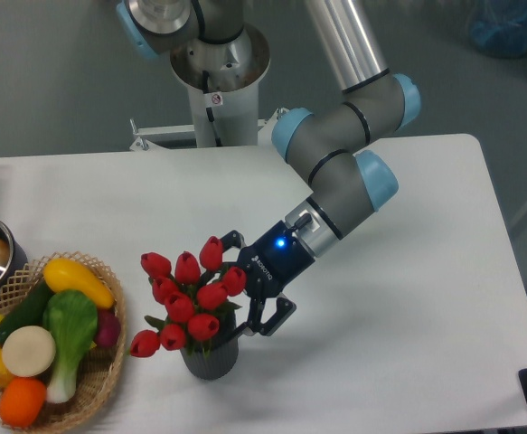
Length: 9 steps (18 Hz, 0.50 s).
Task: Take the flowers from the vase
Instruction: 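Position the open gripper around the tulip stems above the vase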
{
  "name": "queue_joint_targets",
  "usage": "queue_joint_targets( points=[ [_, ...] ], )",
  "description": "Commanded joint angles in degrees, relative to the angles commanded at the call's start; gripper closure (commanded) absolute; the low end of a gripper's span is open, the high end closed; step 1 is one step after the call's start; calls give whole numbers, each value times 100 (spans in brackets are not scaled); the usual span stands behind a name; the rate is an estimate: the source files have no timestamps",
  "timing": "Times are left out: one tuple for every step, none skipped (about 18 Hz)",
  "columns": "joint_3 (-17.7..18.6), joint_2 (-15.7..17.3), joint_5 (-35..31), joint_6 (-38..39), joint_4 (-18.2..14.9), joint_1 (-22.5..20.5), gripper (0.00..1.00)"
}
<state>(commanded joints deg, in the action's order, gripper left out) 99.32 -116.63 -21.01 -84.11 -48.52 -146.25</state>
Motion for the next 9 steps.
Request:
queue_joint_targets(
  points=[
    [9, 0, 0, 9, 0, 9, 0],
    [9, 0, 9, 9, 0, 18, 0],
    [0, 0, 9, 9, 0, 18, 0],
    [0, 0, 9, 9, 0, 26, 0],
    [9, 0, 44, 9, 0, 26, 0],
    [9, 0, 79, 0, 0, 26, 0],
    [17, 0, 123, 0, 9, 26, 0],
    [18, 0, 184, -9, 9, 26, 0],
    [9, 0, 219, -9, 9, 26, 0]
  ],
)
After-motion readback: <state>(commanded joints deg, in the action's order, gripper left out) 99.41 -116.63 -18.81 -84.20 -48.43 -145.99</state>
